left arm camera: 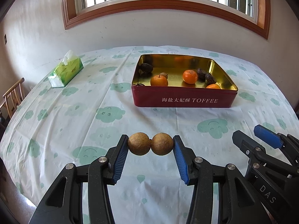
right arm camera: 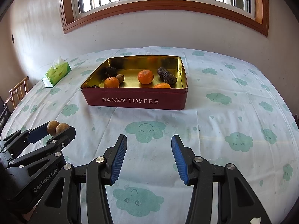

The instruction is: Organize fruits

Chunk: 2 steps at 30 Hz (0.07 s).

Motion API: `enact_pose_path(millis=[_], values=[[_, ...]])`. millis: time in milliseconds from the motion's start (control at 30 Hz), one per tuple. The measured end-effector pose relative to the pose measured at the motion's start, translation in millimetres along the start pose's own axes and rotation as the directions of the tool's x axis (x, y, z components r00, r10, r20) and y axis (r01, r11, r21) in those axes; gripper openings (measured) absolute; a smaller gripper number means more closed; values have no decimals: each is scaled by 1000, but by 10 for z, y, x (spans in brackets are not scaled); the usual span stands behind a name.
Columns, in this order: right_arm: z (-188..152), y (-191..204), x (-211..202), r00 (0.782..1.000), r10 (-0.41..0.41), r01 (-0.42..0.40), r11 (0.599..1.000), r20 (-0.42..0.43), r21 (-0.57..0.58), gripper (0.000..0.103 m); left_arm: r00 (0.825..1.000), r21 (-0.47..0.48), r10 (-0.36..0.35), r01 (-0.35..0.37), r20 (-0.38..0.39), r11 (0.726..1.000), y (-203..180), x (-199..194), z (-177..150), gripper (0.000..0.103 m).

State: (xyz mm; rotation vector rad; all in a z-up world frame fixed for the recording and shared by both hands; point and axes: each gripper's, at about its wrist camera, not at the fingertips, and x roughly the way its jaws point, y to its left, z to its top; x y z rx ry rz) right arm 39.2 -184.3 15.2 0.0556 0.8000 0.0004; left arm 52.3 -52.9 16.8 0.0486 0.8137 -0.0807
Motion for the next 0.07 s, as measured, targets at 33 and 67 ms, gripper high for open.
enact_pose_path(millis=[33,67], values=[[-3,0,0,1000,-1,1,1000,0,0,47,1000,-2,-4,4,-4,1000,3,3,2,49],[8,0,-3,1000,-1,1,1000,0,0,47,1000,-5,-10,10,-8,1000,0,3,2,49]])
